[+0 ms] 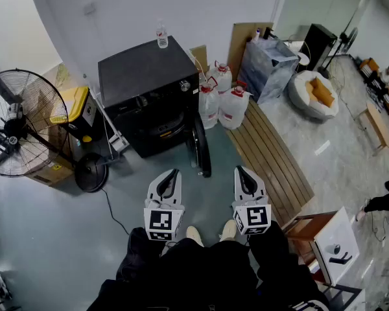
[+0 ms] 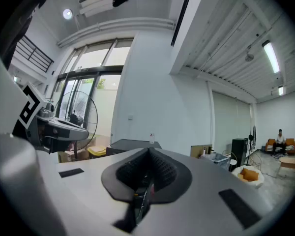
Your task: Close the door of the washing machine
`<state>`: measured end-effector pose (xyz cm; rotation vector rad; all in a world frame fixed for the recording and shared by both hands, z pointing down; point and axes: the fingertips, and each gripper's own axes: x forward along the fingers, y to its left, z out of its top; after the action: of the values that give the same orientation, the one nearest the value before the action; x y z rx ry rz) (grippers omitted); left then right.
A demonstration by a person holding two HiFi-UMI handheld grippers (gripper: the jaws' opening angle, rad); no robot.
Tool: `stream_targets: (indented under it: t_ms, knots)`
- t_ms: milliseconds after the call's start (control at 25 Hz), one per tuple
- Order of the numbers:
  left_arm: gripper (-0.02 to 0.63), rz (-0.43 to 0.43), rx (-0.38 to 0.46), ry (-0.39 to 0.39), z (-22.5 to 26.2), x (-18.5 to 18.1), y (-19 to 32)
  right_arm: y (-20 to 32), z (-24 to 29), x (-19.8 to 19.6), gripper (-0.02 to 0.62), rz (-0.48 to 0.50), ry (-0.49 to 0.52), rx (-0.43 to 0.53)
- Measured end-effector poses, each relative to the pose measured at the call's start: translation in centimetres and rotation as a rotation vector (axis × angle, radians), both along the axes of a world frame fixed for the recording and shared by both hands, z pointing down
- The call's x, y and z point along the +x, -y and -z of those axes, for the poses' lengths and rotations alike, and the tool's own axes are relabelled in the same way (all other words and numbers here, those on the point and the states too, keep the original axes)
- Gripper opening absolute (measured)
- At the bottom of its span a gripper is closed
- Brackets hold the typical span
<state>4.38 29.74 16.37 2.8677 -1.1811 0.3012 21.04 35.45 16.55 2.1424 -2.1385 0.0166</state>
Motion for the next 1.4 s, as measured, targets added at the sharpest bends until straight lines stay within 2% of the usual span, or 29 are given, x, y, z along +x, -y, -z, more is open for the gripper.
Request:
stream_targets:
  t_ms: [400, 720, 1000, 1400]
  knots:
    - [0.034, -0.006, -0.011, 0.007, -0.9, -0.3, 0.5, 0.2, -1.2, -0.3, 0.017, -0.013, 0.028, -0.023]
    - [0.034, 0.015, -0.066, 0.034, -4.0, 1.4, 2.1, 2.5, -4.5, 1.1, 0.017, 0.014, 0.05, -0.084]
    - [0.034, 0.105, -0.146, 0.054, -9.8, 3.4, 6.4, 8.1, -10.3, 3.3, 0.017, 0.086, 0.076, -0.157]
    - [0.034, 0.24, -0.274, 0.08, -19.4, 5.5, 12.0, 15.7, -21.6, 4.3, 0.017, 0.233, 0.118, -0.32]
